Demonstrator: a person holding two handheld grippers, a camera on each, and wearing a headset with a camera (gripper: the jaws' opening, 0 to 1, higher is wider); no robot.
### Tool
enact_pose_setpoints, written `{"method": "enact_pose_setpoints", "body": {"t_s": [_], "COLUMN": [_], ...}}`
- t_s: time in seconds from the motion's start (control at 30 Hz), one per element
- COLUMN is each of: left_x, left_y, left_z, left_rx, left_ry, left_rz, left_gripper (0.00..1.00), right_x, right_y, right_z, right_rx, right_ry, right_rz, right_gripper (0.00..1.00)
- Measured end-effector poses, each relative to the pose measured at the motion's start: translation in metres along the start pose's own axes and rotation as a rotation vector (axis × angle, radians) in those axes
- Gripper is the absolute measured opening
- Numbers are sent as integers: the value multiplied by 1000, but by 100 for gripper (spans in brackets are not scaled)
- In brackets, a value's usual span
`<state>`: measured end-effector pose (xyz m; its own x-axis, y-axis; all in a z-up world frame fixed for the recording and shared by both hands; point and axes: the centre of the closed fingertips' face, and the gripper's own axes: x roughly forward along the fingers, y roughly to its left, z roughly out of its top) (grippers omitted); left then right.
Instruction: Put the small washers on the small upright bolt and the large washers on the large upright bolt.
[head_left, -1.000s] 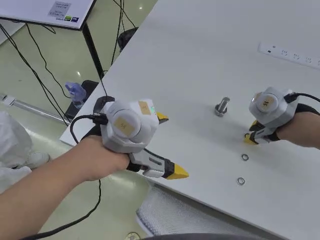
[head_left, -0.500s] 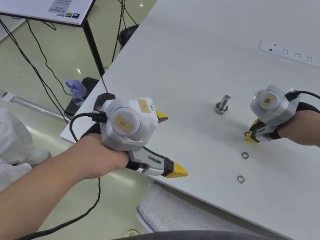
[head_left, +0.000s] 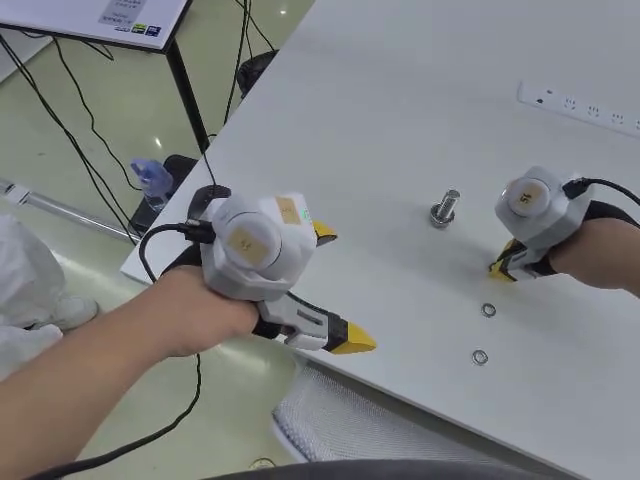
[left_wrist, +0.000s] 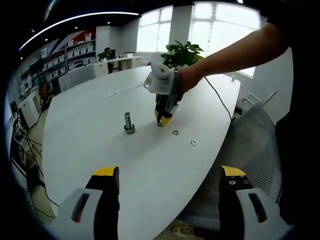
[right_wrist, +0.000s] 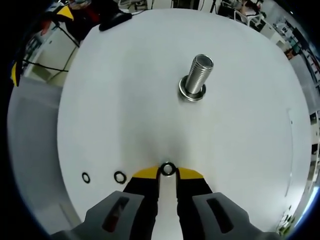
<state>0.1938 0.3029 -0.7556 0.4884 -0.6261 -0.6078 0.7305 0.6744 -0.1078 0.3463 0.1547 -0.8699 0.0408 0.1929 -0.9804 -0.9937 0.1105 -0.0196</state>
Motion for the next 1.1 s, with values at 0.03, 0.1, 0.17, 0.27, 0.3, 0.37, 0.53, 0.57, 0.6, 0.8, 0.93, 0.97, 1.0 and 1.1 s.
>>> {"method": "enact_pose_setpoints", "body": {"t_s": [0.03,0.1,0.17,0.27,0.3,0.37,0.53,0.57,0.6,0.8,0.93,0.97,1.0,1.1], "left_x": [0,-1,-1,0,0,0,2,2,3,5,6,6,7,7], "left_y": [0,-1,-1,-1,-2,-2,-3,-3,-3,0,-1,-1,-2,-4], "left_z": [0,1,2,2,2,1,2,3,3,4,4,4,6,5], "left_rx": [0,1,0,-3,-3,0,4,5,7,11,14,13,10,8], "left_ry": [1,1,0,-3,-1,4,2,1,0,0,5,3,-4,2], "left_rz": [0,1,3,4,2,1,-1,-3,-4,-6,-6,-6,-9,-9], "left_gripper": [81,81,81,81,81,80,80,80,80,80,81,81,82,83], "right_x": [0,0,-1,-3,-4,-7,-18,-21,-23,-36,-45,-47,-49,-52], "right_y": [0,0,1,1,2,2,1,2,2,-1,-3,-3,-3,-4], "right_z": [0,0,0,-1,-1,-3,-7,-9,-10,-22,-31,-34,-37,-46], "right_rx": [7,12,24,32,34,37,49,50,55,91,106,110,115,119], "right_ry": [-5,-10,-21,-28,-28,-29,-39,-41,-44,-61,-66,-67,-66,-60], "right_rz": [-2,-8,-7,-7,-6,-4,-10,-10,-9,-18,-30,-30,-31,-38], "right_gripper": [13,13,13,13,13,13,13,13,13,13,12,12,12,12]}}
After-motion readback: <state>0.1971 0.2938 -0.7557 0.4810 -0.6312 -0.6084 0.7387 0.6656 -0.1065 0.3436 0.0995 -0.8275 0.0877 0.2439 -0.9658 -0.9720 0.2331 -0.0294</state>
